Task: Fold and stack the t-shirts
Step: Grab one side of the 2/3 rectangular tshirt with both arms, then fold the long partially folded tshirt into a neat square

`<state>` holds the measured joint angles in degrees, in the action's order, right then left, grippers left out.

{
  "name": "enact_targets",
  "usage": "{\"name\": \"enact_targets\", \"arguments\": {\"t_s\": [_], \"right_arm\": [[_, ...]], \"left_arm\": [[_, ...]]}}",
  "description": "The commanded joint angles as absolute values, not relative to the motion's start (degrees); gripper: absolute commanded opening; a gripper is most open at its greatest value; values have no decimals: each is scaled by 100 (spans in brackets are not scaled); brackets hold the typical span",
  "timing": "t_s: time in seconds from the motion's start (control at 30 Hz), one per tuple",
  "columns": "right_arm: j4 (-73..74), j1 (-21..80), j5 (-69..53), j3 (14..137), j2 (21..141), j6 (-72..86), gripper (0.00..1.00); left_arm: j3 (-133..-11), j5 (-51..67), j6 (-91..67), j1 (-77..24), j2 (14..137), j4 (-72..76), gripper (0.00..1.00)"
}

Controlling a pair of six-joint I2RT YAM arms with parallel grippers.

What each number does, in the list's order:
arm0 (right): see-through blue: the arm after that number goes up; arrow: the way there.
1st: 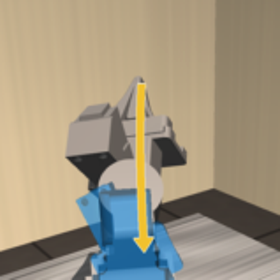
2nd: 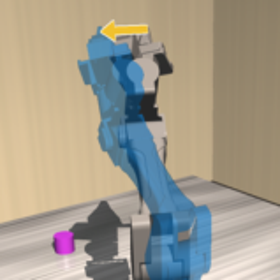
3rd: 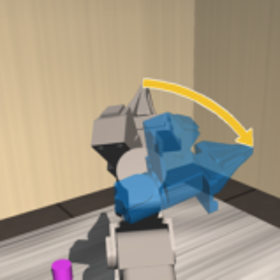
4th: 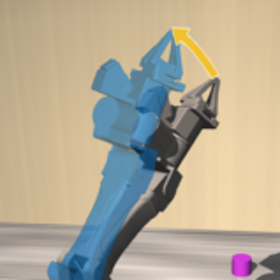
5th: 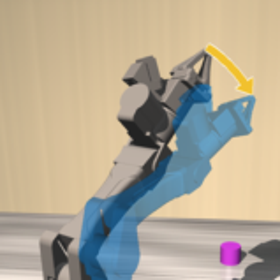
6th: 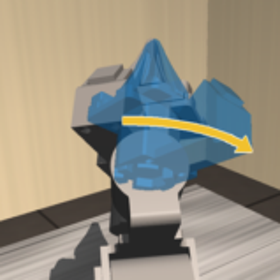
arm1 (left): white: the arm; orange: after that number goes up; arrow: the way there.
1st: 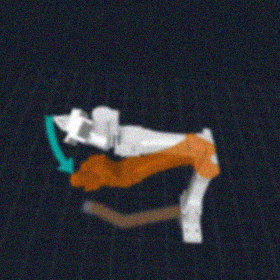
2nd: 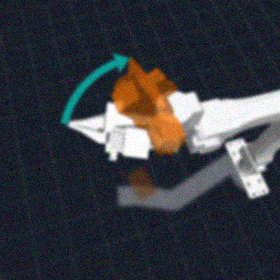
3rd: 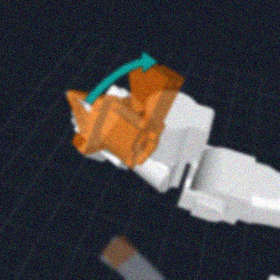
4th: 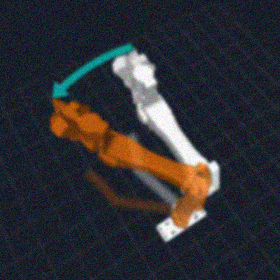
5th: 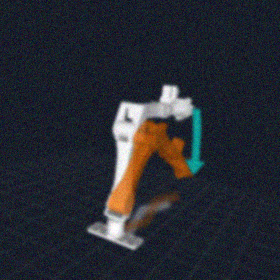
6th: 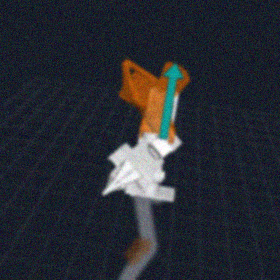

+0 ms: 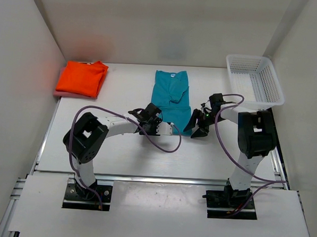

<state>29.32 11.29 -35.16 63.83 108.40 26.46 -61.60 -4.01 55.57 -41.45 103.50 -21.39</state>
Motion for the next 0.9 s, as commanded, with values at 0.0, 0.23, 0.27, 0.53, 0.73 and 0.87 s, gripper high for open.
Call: {"name": "enact_targets", "arguments": {"t_s": [0.0,0.23,0.27,0.53,0.73,0.87], "right_arm": [[2821,1125,-3630,6372,10977,2716,63],[2778,1169,-3700,6477,11223,2768,34],[2769,1134,-3674,6530,11206,2795,26],[3031,1186,-3858,6557,10970,2611,0],[3769,1502,-4008,6425,10389,2188,0],[4403,1846,-4034,5801,9581,1872,0]], "left_arm": [[-6073,-378,5494,-4123,10459,-2092,43],[-6258,-132,5151,-4193,10485,-2100,14],[-6284,-88,5124,-4149,10485,-2101,8],[-6495,70,4852,-4122,10345,-2679,0],[-5899,9,4711,-4341,9678,-3146,0],[-5317,-132,4421,-4562,8693,-4121,0]]}}
